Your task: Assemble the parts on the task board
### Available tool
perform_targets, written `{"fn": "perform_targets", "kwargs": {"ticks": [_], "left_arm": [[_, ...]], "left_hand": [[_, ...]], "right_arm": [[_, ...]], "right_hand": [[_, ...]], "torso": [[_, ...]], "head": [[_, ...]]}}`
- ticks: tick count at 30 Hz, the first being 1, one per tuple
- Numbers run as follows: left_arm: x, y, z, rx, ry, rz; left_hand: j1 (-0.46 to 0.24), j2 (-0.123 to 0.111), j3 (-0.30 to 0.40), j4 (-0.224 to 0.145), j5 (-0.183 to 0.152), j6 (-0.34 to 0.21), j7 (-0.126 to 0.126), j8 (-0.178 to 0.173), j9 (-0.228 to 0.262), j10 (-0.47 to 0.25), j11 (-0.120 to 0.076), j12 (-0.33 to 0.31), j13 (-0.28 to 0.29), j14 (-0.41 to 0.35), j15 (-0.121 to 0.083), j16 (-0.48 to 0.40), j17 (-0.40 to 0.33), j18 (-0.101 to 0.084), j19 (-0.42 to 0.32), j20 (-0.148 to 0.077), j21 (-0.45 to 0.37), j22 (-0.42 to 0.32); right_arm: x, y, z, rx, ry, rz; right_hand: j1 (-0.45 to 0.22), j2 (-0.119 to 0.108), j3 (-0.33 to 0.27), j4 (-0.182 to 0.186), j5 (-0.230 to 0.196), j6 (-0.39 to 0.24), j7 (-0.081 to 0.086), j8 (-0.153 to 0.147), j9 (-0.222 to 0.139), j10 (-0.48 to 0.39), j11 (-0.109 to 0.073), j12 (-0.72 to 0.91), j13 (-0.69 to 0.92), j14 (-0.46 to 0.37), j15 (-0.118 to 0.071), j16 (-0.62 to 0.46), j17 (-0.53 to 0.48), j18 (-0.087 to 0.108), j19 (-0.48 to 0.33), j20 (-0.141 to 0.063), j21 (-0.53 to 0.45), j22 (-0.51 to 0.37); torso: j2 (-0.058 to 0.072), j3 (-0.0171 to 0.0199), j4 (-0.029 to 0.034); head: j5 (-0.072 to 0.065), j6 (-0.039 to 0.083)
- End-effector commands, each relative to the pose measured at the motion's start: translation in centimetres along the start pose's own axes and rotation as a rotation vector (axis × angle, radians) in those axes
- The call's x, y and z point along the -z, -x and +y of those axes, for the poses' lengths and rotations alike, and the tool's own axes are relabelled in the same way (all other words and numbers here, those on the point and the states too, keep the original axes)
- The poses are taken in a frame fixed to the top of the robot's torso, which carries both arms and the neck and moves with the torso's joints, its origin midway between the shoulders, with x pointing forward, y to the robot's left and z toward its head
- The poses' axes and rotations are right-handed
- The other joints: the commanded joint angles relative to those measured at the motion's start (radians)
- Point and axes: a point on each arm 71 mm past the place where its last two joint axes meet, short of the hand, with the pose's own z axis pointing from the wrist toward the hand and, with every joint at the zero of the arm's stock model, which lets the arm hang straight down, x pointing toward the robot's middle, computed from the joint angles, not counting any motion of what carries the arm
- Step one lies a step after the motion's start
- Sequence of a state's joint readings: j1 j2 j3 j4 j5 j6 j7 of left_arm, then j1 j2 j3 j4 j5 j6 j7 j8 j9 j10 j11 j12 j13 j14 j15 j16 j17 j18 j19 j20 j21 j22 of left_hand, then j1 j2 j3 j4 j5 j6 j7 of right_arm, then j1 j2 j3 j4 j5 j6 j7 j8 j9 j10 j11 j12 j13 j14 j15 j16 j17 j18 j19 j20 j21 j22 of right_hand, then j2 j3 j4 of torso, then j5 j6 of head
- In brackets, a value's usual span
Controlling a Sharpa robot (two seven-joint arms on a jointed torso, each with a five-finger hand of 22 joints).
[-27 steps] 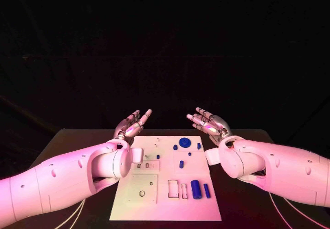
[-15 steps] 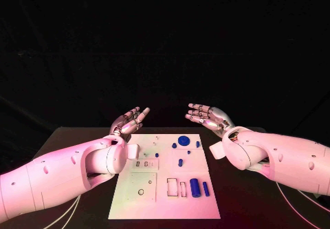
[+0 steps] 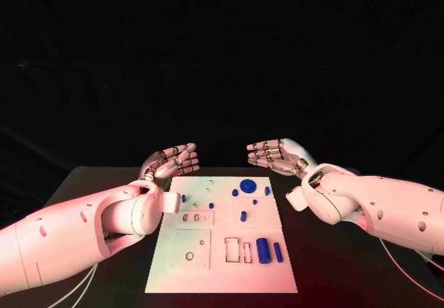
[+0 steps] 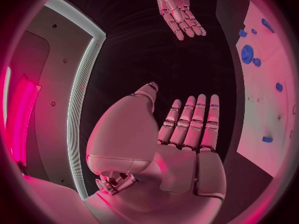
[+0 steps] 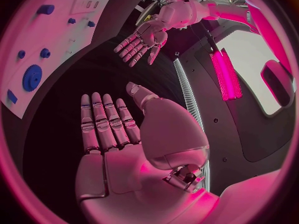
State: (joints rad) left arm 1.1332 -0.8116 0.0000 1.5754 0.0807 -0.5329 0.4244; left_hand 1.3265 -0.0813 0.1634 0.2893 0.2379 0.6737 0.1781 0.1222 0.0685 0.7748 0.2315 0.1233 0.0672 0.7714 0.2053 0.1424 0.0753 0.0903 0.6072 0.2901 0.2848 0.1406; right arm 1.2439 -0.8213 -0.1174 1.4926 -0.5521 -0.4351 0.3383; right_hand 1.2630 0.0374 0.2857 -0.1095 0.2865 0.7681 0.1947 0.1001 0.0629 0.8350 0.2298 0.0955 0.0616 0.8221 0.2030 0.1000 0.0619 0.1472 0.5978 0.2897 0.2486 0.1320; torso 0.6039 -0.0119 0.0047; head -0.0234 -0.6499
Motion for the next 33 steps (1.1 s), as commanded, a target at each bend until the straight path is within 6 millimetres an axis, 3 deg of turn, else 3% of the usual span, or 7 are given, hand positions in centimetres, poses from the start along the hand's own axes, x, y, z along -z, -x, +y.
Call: {"fn": "perform_targets", "kwargs": {"ticks": [1,3,5,10,20,27,33], "left_arm": [[0.3,-0.2,-0.8,0.01,-0.032,0.034],[0.5,-0.1,-1.3,0.01,-0.037,0.039],[0.9,0.1,-1.9,0.011,-0.043,0.051],[1.6,0.1,-3.1,0.001,-0.063,0.095],[2.8,-0.6,-4.5,0.013,-0.07,0.149],[3.1,-1.0,-5.0,0.022,-0.071,0.164],[3.4,-1.5,-5.4,0.026,-0.074,0.179]], "left_hand": [[0.015,-0.001,0.003,-0.003,-0.007,0.073,0.068,0.012,0.004,0.059,-0.013,0.011,0.002,0.062,-0.015,0.014,0.005,0.027,0.038,-0.002,0.023,0.007],[0.027,-0.001,0.003,-0.007,-0.007,0.149,0.065,0.026,0.009,0.105,-0.025,0.023,0.005,0.105,-0.028,0.023,0.008,0.045,0.069,-0.003,0.041,0.012],[0.038,-0.001,0.001,-0.009,-0.008,0.171,0.058,0.024,0.006,0.141,-0.035,0.025,0.004,0.143,-0.039,0.025,0.011,0.062,0.094,-0.002,0.058,0.016],[0.071,0.001,0.006,-0.019,-0.008,0.212,0.049,0.018,0.001,0.193,-0.049,0.018,0.002,0.226,-0.06,0.03,0.026,0.091,0.154,-0.005,0.098,0.029],[0.083,-0.001,0.01,-0.021,-0.008,0.232,0.046,0.011,0.0,0.219,-0.055,0.009,0.001,0.264,-0.069,0.026,0.038,0.094,0.185,-0.013,0.125,0.039],[0.083,-0.001,0.01,-0.021,-0.008,0.233,0.046,0.01,0.0,0.22,-0.055,0.008,0.001,0.263,-0.068,0.023,0.038,0.094,0.186,-0.014,0.127,0.039],[0.082,-0.002,0.01,-0.02,-0.008,0.233,0.047,0.008,-0.001,0.22,-0.054,0.005,0.001,0.26,-0.067,0.019,0.038,0.094,0.187,-0.014,0.128,0.04]], "right_arm": [[-0.1,0.1,0.4,0.112,0.017,0.046],[-0.2,0.4,0.6,0.154,0.017,0.063],[-0.4,0.7,0.9,0.223,0.021,0.089],[-0.9,0.8,1.3,0.403,0.023,0.15],[-2.1,0.9,1.8,0.763,-0.018,0.174],[-2.7,-0.1,2.5,0.909,-0.003,0.18],[-3.3,-1.1,2.8,0.983,0.003,0.197]], "right_hand": [[0.028,-0.028,0.048,-0.025,-0.015,0.143,0.058,-0.001,0.004,0.13,-0.03,0.003,0.003,0.154,-0.036,0.022,0.006,0.037,0.111,-0.007,0.067,0.022],[0.032,-0.038,0.065,-0.033,-0.018,0.171,0.047,0.001,0.005,0.171,-0.045,0.005,0.004,0.206,-0.052,0.034,0.007,0.038,0.148,-0.021,0.092,0.032],[0.044,-0.057,0.091,-0.052,-0.012,0.201,0.032,0.001,0.005,0.234,-0.067,0.008,0.003,0.289,-0.081,0.055,0.013,0.038,0.206,-0.052,0.138,0.052],[0.052,-0.078,0.093,-0.071,-0.02,0.268,0.004,0.006,0.007,0.327,-0.098,-0.006,0.002,0.41,-0.125,0.073,0.027,0.033,0.267,-0.098,0.231,0.103],[0.012,-0.135,0.03,-0.056,0.045,0.313,-0.033,0.0,0.009,0.423,-0.141,-0.005,0.023,0.593,-0.181,0.143,0.102,0.038,0.371,-0.149,0.345,0.165],[0.012,-0.151,0.02,-0.051,0.08,0.322,-0.033,-0.011,0.008,0.393,-0.142,-0.032,0.018,0.684,-0.201,0.228,0.187,0.036,0.449,-0.181,0.422,0.21],[-0.001,-0.162,0.021,-0.03,0.08,0.324,-0.038,-0.028,0.008,0.371,-0.148,-0.031,0.016,0.684,-0.207,0.451,0.352,0.036,0.496,-0.193,0.509,0.27]], "torso": [[0.019,-0.0025,0.0082],[0.03,-0.0048,0.0118],[0.043,-0.0069,0.0148],[0.067,-0.0133,0.0191],[0.109,-0.0249,0.0299],[0.128,-0.0278,0.0412],[0.144,-0.0287,0.0475]], "head": [[-0.006,-0.003],[-0.01,0.003],[-0.013,0.007],[-0.026,0.008],[-0.042,0.017],[-0.049,0.023],[-0.05,0.03]]}}
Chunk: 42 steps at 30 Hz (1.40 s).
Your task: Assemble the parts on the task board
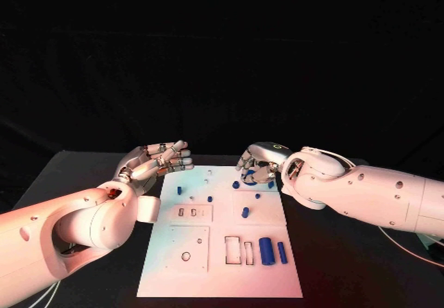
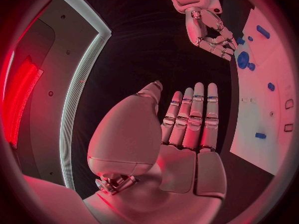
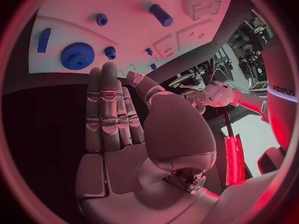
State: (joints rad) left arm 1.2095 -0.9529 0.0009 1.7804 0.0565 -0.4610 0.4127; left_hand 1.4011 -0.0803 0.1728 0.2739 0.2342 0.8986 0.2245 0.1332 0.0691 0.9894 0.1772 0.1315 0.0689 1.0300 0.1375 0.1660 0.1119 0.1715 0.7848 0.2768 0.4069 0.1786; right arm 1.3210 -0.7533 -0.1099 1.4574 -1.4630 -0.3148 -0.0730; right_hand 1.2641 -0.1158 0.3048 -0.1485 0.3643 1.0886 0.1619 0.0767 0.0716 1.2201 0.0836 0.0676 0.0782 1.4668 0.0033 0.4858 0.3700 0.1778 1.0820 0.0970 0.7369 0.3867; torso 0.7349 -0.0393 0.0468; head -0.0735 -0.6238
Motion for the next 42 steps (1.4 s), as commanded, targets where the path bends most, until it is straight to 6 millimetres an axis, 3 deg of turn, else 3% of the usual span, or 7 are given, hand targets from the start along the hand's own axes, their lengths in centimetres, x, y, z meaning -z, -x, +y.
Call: {"fn": "perform_targets", "kwargs": {"ticks": [1,2,4,8,13,21,42], "left_arm": [[0.1,-0.6,-0.4,0.012,-0.006,0.035],[0.1,-0.6,-0.4,0.012,-0.006,0.036],[0.2,-0.7,-0.6,0.013,-0.007,0.041],[0.3,-0.9,-0.9,0.014,-0.009,0.049],[0.4,-1.2,-1.2,0.015,-0.012,0.056],[0.3,-1.2,-1.6,0.013,-0.019,0.06],[0.3,-1.1,-2.1,0.009,-0.024,0.061]], "left_hand": [[0.008,-0.003,0.0,-0.004,-0.004,0.008,0.001,-0.004,-0.002,0.005,0.001,-0.004,-0.001,0.001,0.001,-0.007,0.001,0.012,0.009,-0.001,0.007,0.002],[0.008,-0.003,0.0,-0.004,-0.004,0.008,0.001,-0.004,-0.002,0.005,0.001,-0.004,-0.001,0.001,0.001,-0.007,0.001,0.012,0.009,-0.001,0.007,0.002],[0.007,-0.003,0.0,-0.004,-0.004,0.008,0.001,-0.004,-0.002,0.005,0.001,-0.005,-0.001,0.0,0.001,-0.007,0.001,0.012,0.009,-0.001,0.007,0.002],[0.007,-0.003,0.0,-0.003,-0.004,0.007,0.002,-0.006,-0.002,0.004,0.002,-0.007,-0.002,-0.001,0.002,-0.01,0.001,0.012,0.009,-0.001,0.007,0.002],[0.006,-0.004,-0.001,-0.003,-0.004,0.007,0.003,-0.007,-0.002,0.004,0.002,-0.009,-0.002,-0.002,0.003,-0.012,0.001,0.012,0.009,-0.002,0.008,0.002],[0.006,-0.004,-0.001,-0.003,-0.004,0.006,0.004,-0.009,-0.003,0.003,0.003,-0.01,-0.002,-0.002,0.003,-0.014,0.001,0.011,0.008,-0.002,0.008,0.002],[0.006,-0.005,-0.002,-0.002,-0.004,0.005,0.006,-0.012,-0.003,0.001,0.005,-0.014,-0.002,-0.005,0.005,-0.019,0.001,0.011,0.007,-0.002,0.009,0.002]], "right_arm": [[-0.4,-0.3,0.1,0.135,-0.023,0.032],[-0.4,-0.3,0.2,0.136,-0.023,0.032],[-0.7,-0.4,0.3,0.154,-0.026,0.039],[-1.0,-0.6,0.3,0.177,-0.034,0.052],[-1.2,-0.7,0.3,0.193,-0.042,0.069],[-1.5,-1.1,0.2,0.208,-0.049,0.094],[-1.7,-1.4,0.3,0.191,-0.043,0.102]], "right_hand": [[-0.005,-0.011,0.002,0.013,0.002,0.004,-0.005,-0.005,-0.001,-0.021,0.0,-0.005,-0.001,0.042,-0.008,0.105,0.077,0.004,0.016,0.001,0.029,0.021],[-0.006,-0.011,0.002,0.014,0.001,0.004,-0.005,-0.005,-0.001,-0.023,0.001,-0.005,-0.002,0.044,-0.008,0.115,0.086,0.004,0.016,0.001,0.03,0.022],[-0.006,-0.016,0.003,0.021,-0.001,-0.001,-0.007,-0.008,-0.001,-0.044,0.003,-0.002,-0.001,0.042,-0.007,0.286,0.251,0.002,0.029,0.002,0.063,0.054],[-0.003,-0.02,0.004,0.033,-0.006,-0.007,-0.009,-0.009,-0.001,-0.061,0.006,-0.001,0.004,0.046,-0.005,0.529,0.493,-0.027,0.112,0.004,0.227,0.268],[0.005,-0.021,0.008,0.046,-0.007,-0.009,-0.009,-0.007,0.0,-0.071,0.005,-0.001,0.012,0.038,-0.001,0.689,0.653,-0.052,0.173,0.008,0.362,0.453],[0.011,-0.021,0.016,0.053,-0.006,-0.002,-0.009,-0.005,0.001,-0.075,0.008,-0.002,0.015,0.042,0.002,0.773,0.741,-0.063,0.198,0.01,0.425,0.541],[0.015,-0.01,0.038,0.069,-0.007,0.017,-0.004,-0.001,0.004,-0.059,0.01,0.002,0.02,0.047,0.005,0.859,0.832,-0.075,0.226,0.014,0.493,0.636]], "torso": [[0.015,-0.001,0.0057],[0.016,-0.0011,0.006],[0.021,-0.0009,0.0065],[0.028,-0.0017,0.0086],[0.037,-0.003,0.0115],[0.046,-0.0011,0.0127],[0.064,-0.002,0.0148]], "head": [[0.001,0.004],[0.001,0.005],[0.002,0.009],[0.004,0.012],[0.007,0.008],[0.009,0.008],[0.015,0.013]]}}
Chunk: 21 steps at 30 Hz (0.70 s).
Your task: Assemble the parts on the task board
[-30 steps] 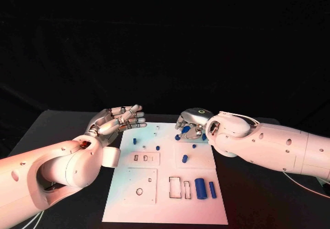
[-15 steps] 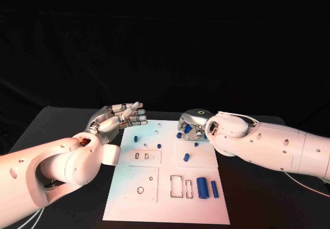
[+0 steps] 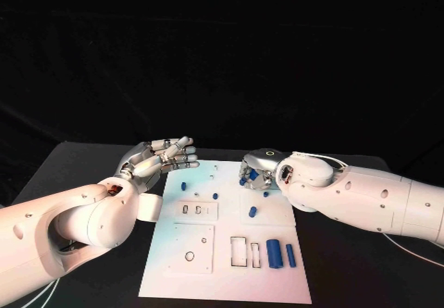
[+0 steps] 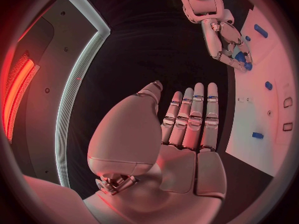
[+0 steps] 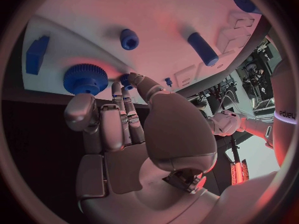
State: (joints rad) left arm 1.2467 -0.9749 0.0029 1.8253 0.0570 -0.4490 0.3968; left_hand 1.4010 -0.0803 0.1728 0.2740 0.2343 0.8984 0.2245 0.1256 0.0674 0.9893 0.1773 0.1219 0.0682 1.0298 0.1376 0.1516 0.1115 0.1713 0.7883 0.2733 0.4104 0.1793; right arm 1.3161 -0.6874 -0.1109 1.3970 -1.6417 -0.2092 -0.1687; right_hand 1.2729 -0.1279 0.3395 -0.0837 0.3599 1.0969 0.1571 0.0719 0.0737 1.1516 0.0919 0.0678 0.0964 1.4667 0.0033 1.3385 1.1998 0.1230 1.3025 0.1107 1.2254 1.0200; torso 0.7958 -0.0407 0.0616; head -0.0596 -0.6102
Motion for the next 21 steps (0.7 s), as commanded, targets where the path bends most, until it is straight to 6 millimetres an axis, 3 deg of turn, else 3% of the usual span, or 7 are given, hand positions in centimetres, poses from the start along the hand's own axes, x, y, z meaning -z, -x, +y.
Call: {"fn": "perform_targets", "kwargs": {"ticks": [1,21], "left_arm": [[-0.02,-0.26,-0.21,0.007,-0.005,0.022],[-0.07,-0.27,-0.33,0.006,0.0,0.024]], "left_hand": [[0.006,-0.005,-0.002,-0.002,-0.004,0.005,0.006,-0.005,-0.001,0.001,0.005,-0.005,-0.002,-0.005,0.005,-0.005,0.001,0.011,0.003,0.002,0.005,0.001],[0.006,-0.005,-0.002,-0.002,-0.004,0.004,0.007,-0.006,-0.001,-0.001,0.006,-0.008,-0.002,-0.005,0.006,-0.007,0.002,0.011,0.002,0.002,0.005,0.001]], "right_arm": [[-0.04,-0.14,0.05,0.003,0.001,0.015],[-0.07,0.21,0.19,-0.014,-0.001,-0.033]], "right_hand": [[0.006,0.004,0.005,0.005,-0.003,0.01,0.001,0.004,0.002,0.011,0.001,0.002,0.002,0.048,0.005,0.008,0.005,-0.021,0.006,0.001,0.007,0.007],[0.011,0.035,0.05,0.035,-0.036,0.062,-0.024,0.023,0.015,0.076,-0.021,0.011,0.01,0.049,-0.01,0.052,0.049,-0.029,0.022,-0.009,0.052,0.073]], "torso": [[0.004,-0.001,0.0],[0.013,-0.0021,0.0023]], "head": [[0.002,0.0],[-0.001,0.001]]}}
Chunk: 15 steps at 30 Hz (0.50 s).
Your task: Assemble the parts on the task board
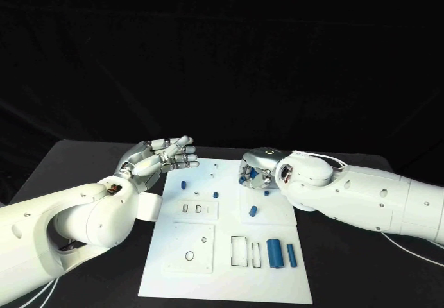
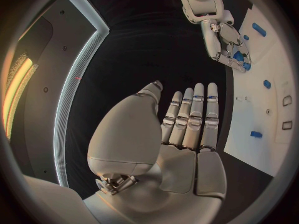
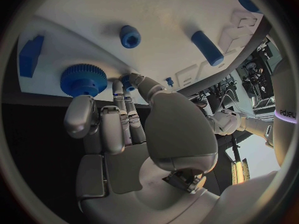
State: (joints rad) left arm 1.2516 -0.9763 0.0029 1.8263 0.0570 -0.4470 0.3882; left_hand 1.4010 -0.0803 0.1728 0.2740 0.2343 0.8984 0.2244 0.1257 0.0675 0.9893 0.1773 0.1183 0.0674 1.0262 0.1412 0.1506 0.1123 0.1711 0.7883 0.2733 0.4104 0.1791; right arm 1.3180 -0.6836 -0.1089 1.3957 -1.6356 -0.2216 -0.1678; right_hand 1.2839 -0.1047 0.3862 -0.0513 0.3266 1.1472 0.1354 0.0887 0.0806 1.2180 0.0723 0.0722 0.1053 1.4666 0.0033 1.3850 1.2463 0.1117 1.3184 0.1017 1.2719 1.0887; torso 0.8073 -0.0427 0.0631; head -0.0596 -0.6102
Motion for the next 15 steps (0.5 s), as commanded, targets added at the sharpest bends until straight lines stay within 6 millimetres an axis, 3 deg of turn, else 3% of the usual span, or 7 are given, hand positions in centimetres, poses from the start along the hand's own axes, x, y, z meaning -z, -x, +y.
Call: {"fn": "perform_targets", "kwargs": {"ticks": [1,15], "left_arm": [[0.0,-0.3,-0.2,0.007,-0.003,0.022],[-0.1,0.1,-0.1,0.003,0.0,0.011]], "left_hand": [[0.006,-0.005,-0.002,-0.002,-0.004,0.004,0.007,-0.006,-0.001,-0.001,0.006,-0.004,-0.001,-0.002,0.002,-0.006,0.001,0.011,0.002,0.002,0.005,0.001],[0.013,-0.002,0.001,-0.006,-0.004,0.004,0.009,-0.01,-0.001,-0.002,0.007,-0.009,-0.001,-0.002,0.003,-0.011,0.002,0.011,-0.001,0.002,0.006,0.001]], "right_arm": [[0.1,0.0,0.1,-0.012,-0.003,-0.027],[0.2,1.6,0.5,-0.068,-0.016,-0.177]], "right_hand": [[0.001,0.013,0.005,0.004,-0.003,0.017,-0.005,0.009,0.01,0.015,-0.004,0.008,0.002,0.05,-0.012,0.008,0.006,-0.018,0.008,-0.001,0.008,0.009],[0.001,0.018,0.008,0.02,-0.026,0.046,-0.024,0.026,0.031,0.053,-0.019,0.011,0.011,0.052,-0.024,0.026,0.027,-0.024,0.021,-0.013,0.031,0.046]], "torso": [[0.001,-0.0001,0.0014],[0.006,-0.0017,0.0014]], "head": [[-0.003,0.002],[-0.001,0.022]]}}
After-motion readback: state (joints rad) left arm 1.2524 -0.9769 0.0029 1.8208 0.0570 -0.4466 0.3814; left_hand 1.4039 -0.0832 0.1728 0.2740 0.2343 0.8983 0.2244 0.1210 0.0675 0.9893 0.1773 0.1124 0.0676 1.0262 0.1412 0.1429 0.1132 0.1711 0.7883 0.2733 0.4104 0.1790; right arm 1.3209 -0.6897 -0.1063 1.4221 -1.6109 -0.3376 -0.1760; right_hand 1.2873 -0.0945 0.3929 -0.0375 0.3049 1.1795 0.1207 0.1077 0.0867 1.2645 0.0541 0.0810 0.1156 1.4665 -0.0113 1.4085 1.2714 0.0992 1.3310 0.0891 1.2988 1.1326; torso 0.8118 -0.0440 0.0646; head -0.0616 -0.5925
